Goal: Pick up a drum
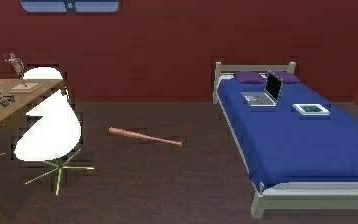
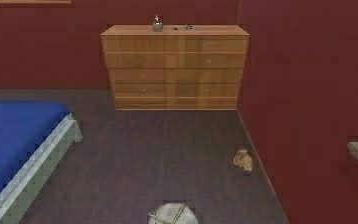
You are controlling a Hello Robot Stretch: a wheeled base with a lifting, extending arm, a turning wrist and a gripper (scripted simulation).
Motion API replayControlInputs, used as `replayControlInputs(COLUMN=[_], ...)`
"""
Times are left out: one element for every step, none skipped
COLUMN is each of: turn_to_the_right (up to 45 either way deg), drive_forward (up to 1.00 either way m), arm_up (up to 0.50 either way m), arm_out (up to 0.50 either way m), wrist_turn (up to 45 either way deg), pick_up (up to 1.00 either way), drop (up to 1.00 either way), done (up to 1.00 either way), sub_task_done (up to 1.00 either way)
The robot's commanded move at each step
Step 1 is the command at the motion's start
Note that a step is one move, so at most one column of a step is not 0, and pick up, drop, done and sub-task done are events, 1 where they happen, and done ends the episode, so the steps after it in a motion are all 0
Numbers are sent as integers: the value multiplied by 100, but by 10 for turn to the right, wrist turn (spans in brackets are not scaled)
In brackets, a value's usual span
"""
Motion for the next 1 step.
replayControlInputs(turn_to_the_right=[0], drive_forward=[0], arm_up=[0], arm_out=[0], wrist_turn=[450], pick_up=[0], drop=[0], done=[0], sub_task_done=[0])
